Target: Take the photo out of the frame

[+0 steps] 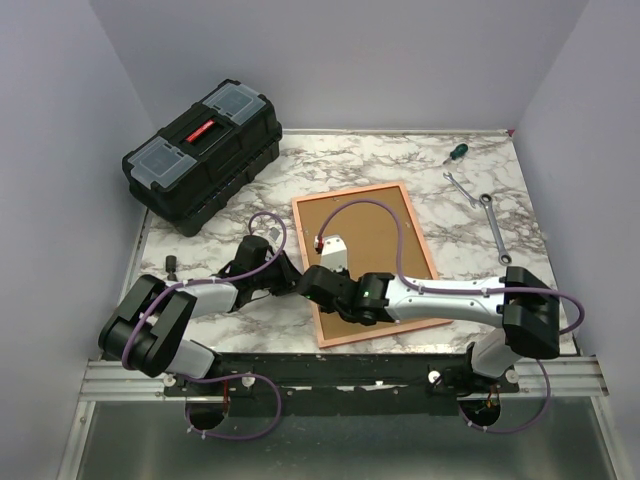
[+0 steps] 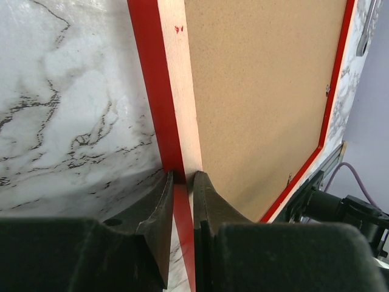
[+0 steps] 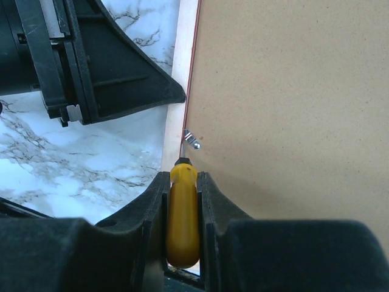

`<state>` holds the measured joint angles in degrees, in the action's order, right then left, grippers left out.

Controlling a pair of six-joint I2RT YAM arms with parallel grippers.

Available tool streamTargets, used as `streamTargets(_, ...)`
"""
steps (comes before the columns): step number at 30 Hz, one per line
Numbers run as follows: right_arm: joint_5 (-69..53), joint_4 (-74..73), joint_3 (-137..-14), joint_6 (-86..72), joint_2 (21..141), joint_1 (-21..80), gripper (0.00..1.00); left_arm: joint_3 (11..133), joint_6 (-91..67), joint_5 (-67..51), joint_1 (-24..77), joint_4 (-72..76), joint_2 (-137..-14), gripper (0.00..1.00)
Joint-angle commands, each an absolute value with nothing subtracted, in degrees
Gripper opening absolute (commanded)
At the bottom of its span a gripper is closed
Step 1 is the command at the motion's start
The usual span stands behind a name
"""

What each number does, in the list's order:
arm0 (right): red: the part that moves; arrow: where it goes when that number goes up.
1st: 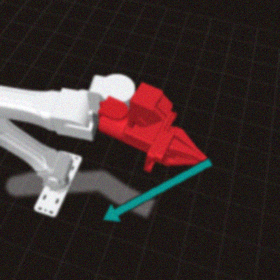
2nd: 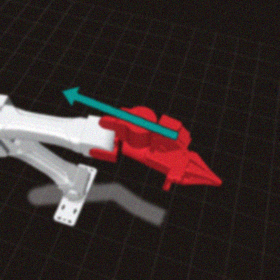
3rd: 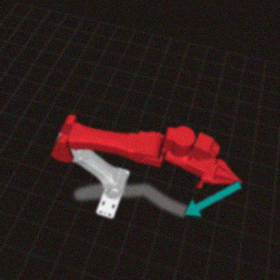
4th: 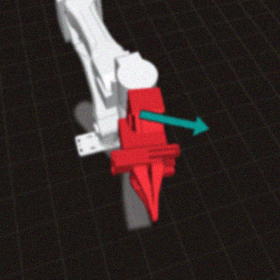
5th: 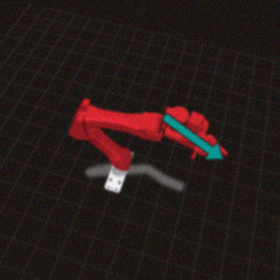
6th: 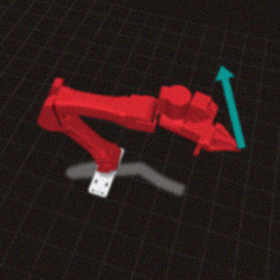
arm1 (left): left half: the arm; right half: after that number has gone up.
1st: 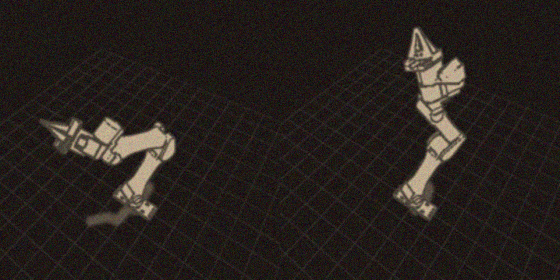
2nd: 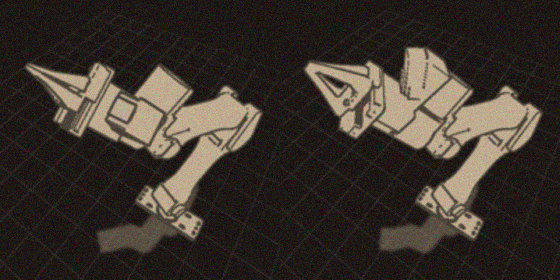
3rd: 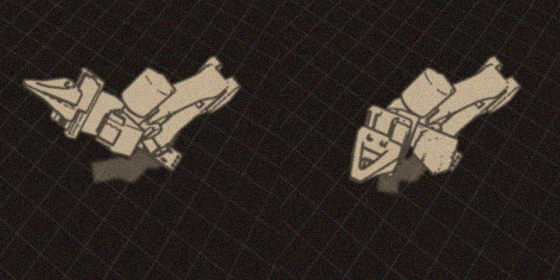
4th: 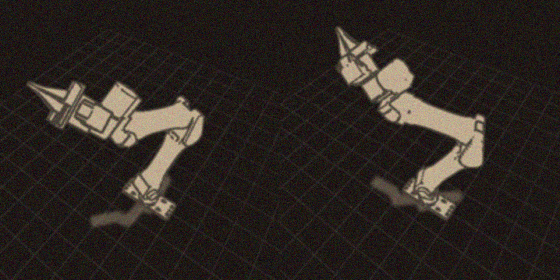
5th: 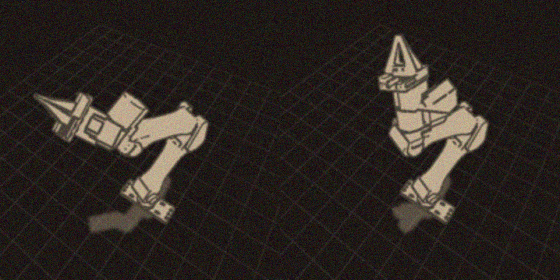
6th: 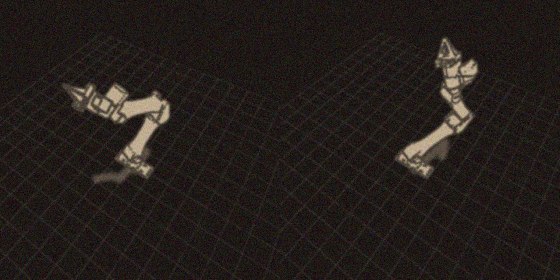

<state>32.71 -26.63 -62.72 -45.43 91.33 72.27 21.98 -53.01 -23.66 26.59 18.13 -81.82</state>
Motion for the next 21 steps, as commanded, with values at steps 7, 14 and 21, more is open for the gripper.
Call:
streamTargets(7, 40.11, -28.75, -68.82, -44.07, 96.09, 69.49, 0.01, 17.32, -50.01, -18.11, 26.63, 6.94, -85.03, 0.00)
streamTargets(14, 36.77, -26.11, -70.93, -41.97, 95.78, 65.88, 0.00, 16.75, -50.11, -18.28, 26.63, 7.47, -85.12, 0.00)
streamTargets(21, 34.80, -29.01, -70.79, -40.55, 92.12, 65.53, 0.00, 18.10, -48.80, -18.31, 26.61, 5.11, -82.62, 0.00)
